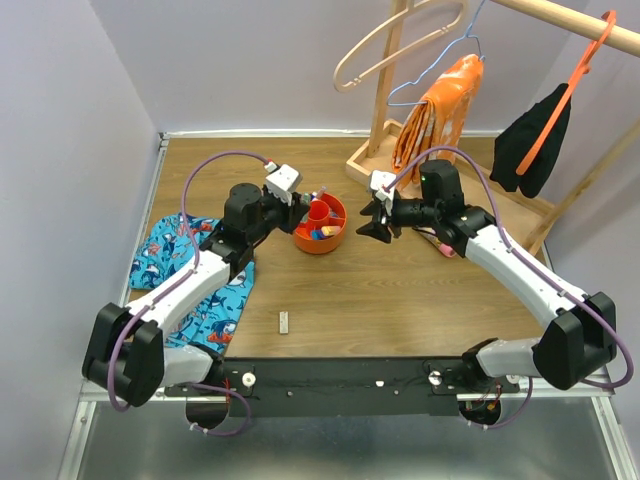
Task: Sort the stationery into containers
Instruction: Place the stationery in the storage box.
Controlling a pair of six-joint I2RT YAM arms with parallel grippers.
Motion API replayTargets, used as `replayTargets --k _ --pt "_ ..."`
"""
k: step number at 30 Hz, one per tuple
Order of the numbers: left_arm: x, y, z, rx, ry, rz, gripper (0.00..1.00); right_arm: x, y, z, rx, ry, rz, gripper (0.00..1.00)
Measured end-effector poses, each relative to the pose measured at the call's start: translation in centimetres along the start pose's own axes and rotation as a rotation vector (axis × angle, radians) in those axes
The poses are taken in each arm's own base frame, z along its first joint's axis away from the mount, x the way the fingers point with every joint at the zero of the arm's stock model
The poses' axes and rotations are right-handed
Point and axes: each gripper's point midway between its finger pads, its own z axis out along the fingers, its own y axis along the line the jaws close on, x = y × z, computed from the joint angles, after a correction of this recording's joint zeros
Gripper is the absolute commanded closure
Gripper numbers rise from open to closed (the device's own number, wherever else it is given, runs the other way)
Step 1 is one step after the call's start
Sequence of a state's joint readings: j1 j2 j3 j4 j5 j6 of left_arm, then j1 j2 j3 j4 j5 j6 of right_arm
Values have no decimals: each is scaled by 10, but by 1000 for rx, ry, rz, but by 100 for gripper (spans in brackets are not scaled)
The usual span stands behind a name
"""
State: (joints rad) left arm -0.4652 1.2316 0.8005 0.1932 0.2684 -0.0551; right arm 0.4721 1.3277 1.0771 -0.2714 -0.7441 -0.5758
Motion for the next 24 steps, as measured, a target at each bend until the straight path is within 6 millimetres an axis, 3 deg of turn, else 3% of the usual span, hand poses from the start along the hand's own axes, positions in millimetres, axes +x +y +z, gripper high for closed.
replayTargets --k 8,15,20,21,22,24 --pt "7 22 18 -58 -41 19 100 4 -3 2 22 6 22 46" --pt "47 35 20 -89 8 -6 100 12 -6 8 20 18 41 46" --pt "63 35 20 -89 12 -22 100 20 -6 13 11 33 57 46" --pt "64 35 21 -89 9 -25 96 21 -6 14 10 35 59 46" --pt "64 35 21 -89 6 -25 78 21 -6 14 9 36 60 46" --pt "64 35 21 -89 -1 -25 60 21 -6 14 10 36 60 46"
